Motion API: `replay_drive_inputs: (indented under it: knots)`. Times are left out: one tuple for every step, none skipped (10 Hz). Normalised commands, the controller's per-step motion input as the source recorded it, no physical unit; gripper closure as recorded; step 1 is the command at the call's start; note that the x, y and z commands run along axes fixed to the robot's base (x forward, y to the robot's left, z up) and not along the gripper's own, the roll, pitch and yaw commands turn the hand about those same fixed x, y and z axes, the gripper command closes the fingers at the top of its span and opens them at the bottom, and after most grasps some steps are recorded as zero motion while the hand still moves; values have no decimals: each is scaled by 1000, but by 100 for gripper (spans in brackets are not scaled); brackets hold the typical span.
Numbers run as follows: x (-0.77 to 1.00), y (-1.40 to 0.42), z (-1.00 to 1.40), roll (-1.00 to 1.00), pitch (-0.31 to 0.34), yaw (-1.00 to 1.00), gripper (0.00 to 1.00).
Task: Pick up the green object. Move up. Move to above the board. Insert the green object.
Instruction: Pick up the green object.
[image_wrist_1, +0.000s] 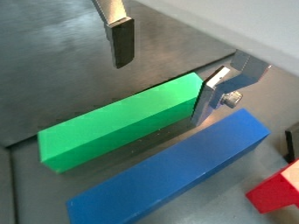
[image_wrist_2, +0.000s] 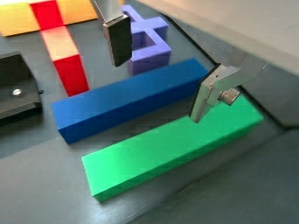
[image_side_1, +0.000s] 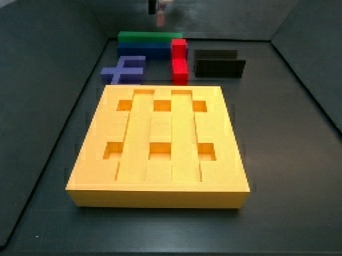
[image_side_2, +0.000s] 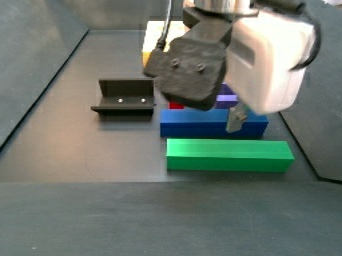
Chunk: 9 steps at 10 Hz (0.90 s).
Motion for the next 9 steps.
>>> replay_drive_inputs:
  knots:
    - [51,320,-237,-330,-269,-414,0]
    - [40,0,-189,163,-77,-554,0]
    - [0,146,-366,104,-70,-660,0]
    - [37,0,-306,84,-44,-471,0]
    - [0,63,-320,57,-13,-457,0]
    - [-174,323,-440,-154,-151,-237,0]
    - [-109,220,-409,-206,-220,-114,0]
    - [-117,143,-269,-187,-233,-57,0]
    - [0,0,-103,-4,-93,-51,0]
